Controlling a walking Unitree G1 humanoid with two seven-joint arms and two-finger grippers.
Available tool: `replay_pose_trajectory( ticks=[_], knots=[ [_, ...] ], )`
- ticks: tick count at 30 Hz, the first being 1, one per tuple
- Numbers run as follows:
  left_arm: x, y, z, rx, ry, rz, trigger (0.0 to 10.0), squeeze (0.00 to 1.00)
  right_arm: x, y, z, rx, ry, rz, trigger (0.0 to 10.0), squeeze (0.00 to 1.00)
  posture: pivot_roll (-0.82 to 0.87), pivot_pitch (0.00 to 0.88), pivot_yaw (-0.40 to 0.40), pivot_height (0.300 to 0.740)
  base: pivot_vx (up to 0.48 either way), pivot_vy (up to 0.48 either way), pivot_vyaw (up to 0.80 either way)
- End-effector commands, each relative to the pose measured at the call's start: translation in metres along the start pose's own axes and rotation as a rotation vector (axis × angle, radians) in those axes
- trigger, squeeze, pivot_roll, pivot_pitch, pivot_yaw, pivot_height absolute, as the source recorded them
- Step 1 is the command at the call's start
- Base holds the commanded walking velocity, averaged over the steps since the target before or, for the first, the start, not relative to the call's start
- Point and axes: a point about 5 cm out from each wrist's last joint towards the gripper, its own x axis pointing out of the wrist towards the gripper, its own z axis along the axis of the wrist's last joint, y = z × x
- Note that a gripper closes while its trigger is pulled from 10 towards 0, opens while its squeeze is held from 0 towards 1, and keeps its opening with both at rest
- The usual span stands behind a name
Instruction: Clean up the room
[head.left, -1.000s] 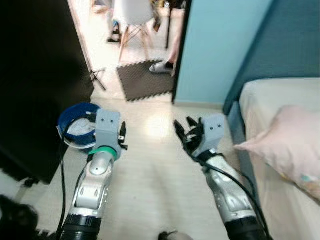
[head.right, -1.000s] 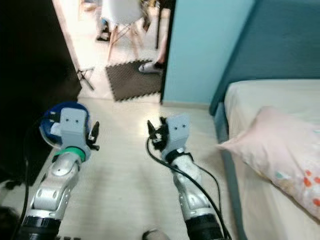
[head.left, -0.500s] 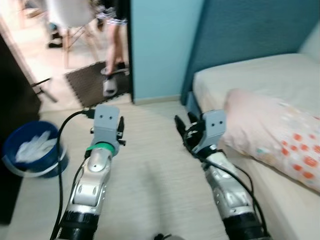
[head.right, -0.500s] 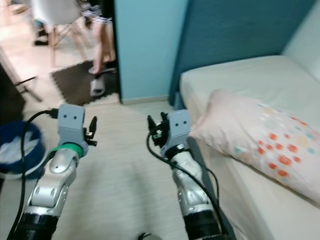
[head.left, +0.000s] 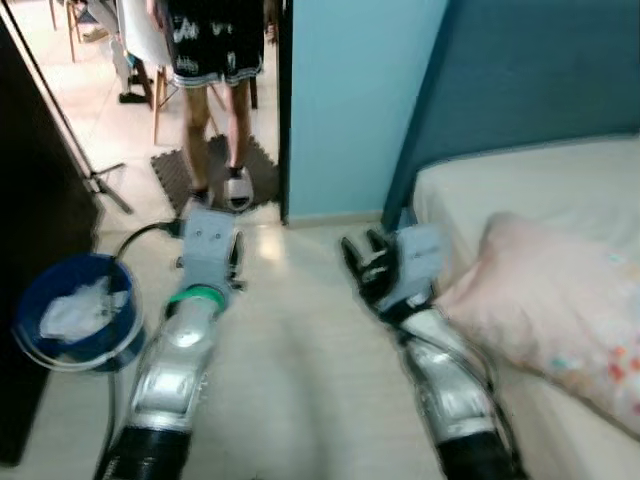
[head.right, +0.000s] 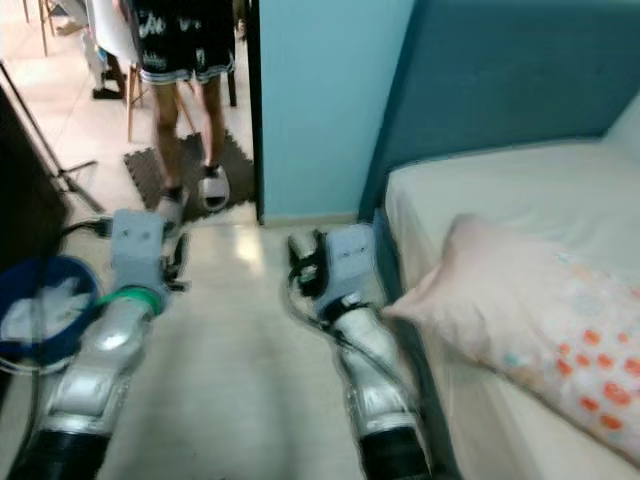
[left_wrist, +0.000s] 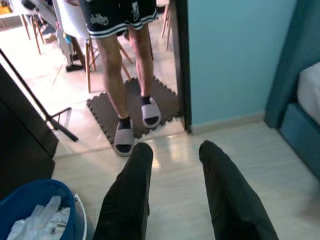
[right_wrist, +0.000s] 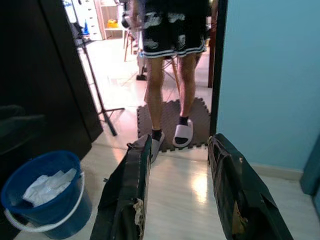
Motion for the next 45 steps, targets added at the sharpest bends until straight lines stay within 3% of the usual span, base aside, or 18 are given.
replay_pose_trajectory(
  ticks=[1,19,35,45],
  knots=[
    [-0.0009,-0.0056,-0.0017,0.008,0.004,-0.017,10.0,0.0,-0.0046,-0.0086,-0.0031,0.0,0.014,-0.03,10.0,0.0,-0.07,0.015,0.044,0.74,0.465,0.0,0.0],
    [-0.0021,-0.0084,-0.0025,0.003,0.007,-0.023,10.0,0.0,-0.0063,-0.01,-0.0035,0.004,0.016,-0.039,10.0,0.0,-0.07,0.022,0.043,0.74,0.462,0.0,-0.07],
    [-0.0004,-0.0105,-0.0024,-0.004,0.008,-0.028,10.0,0.0,-0.006,-0.012,-0.0018,0.01,0.01,-0.041,10.0,0.0,-0.08,0.02,0.042,0.74,0.432,0.0,-0.77],
    [-0.0008,-0.0156,-0.0013,-0.006,0.005,-0.065,10.0,0.0,-0.0048,-0.012,-0.0012,0.007,0.011,-0.038,10.0,0.0,-0.08,0.017,0.041,0.74,0.051,0.0,-0.77]
  ],
)
